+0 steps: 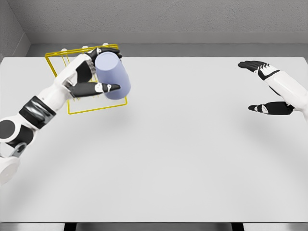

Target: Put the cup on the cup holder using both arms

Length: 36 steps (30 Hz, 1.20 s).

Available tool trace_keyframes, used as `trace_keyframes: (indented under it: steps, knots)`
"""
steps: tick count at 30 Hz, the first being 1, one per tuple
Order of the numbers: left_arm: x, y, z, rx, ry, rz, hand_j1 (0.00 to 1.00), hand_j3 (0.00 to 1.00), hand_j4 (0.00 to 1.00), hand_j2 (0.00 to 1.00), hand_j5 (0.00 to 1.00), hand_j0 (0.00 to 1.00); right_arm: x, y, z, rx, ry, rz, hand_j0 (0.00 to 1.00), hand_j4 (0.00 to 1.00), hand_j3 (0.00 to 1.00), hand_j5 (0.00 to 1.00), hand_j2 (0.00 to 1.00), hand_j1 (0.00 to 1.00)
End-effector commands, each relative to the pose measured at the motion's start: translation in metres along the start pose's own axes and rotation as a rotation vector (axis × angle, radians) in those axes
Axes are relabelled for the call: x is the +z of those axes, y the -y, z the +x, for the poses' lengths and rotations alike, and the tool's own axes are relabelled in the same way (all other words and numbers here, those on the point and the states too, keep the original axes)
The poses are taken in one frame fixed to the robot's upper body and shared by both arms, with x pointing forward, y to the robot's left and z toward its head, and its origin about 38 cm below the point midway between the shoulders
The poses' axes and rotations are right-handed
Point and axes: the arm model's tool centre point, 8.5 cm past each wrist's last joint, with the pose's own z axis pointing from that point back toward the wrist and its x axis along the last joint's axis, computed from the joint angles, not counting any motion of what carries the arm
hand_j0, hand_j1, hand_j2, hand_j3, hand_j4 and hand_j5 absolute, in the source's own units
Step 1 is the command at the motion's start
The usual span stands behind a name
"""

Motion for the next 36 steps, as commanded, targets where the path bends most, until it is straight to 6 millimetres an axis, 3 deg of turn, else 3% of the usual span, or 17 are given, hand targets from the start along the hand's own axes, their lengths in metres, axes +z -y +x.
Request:
trace_keyframes:
  steps: [1,36]
  knots:
    - [0.001,-0.003,-0.003,0.005,-0.01,0.009,0.71,0.71,0.71,0.71,0.71,0.71,0.0,0.001,0.0,-0.006,0.002,-0.005,1.0,1.0,1.0,1.0,1.0,1.0]
    - [-0.019,-0.037,-0.004,-0.003,-0.017,0.077,0.71,0.71,0.71,0.71,0.71,0.71,0.002,0.001,0.0,-0.007,-0.001,-0.01,1.0,1.0,1.0,1.0,1.0,1.0]
